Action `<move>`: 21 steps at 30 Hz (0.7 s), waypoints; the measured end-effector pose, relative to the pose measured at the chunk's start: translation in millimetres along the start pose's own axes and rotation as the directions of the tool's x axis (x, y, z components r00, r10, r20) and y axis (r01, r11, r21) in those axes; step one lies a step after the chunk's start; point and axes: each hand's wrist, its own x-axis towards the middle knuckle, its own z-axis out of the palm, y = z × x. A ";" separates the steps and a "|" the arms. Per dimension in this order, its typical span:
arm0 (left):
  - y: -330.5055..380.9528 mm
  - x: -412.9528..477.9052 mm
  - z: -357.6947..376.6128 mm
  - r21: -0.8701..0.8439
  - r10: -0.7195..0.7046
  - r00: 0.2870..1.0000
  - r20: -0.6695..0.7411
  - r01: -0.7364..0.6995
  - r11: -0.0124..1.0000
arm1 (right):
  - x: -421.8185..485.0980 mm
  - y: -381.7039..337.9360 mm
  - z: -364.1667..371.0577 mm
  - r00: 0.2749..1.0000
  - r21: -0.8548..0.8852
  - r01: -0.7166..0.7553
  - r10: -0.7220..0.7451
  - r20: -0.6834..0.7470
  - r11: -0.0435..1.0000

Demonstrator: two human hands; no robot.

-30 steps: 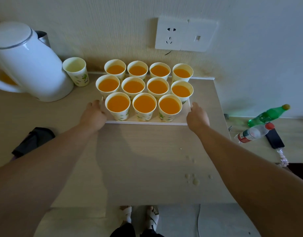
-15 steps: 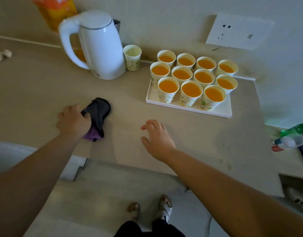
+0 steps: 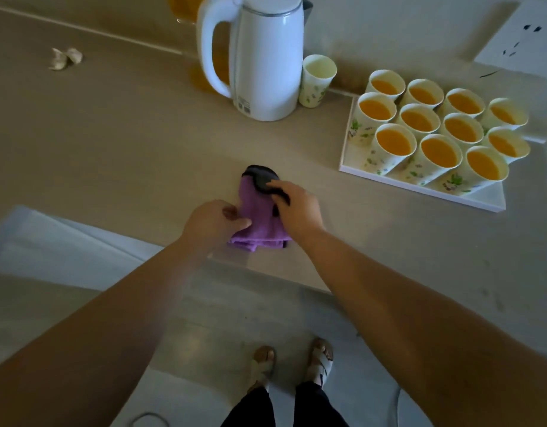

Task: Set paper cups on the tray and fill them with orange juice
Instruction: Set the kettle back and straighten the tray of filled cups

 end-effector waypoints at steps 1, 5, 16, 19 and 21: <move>2.7 0.4 2.5 0.005 0.013 1.000 -0.007 -0.012 1.000 | -0.5 3.0 -9.4 0.994 0.060 -0.096 0.099 -0.051 0.994; 9.4 1.1 9.3 0.011 0.019 1.000 -0.004 -0.019 1.000 | -4.8 6.0 -32.8 0.928 0.060 -0.277 0.283 -0.241 0.959; -24.9 5.0 -8.7 0.388 0.095 0.980 -0.177 -0.019 0.921 | 20.1 3.0 26.5 0.992 -0.666 0.079 0.009 0.127 0.742; -25.0 -2.1 -2.5 0.264 0.079 0.966 -0.247 -0.011 0.964 | 32.5 -7.9 31.6 0.992 -0.687 -0.020 0.101 0.078 0.726; -19.8 -8.1 3.2 0.176 0.071 0.934 -0.351 -0.009 0.984 | 11.2 -17.1 48.1 0.983 -0.688 0.112 0.022 0.182 0.718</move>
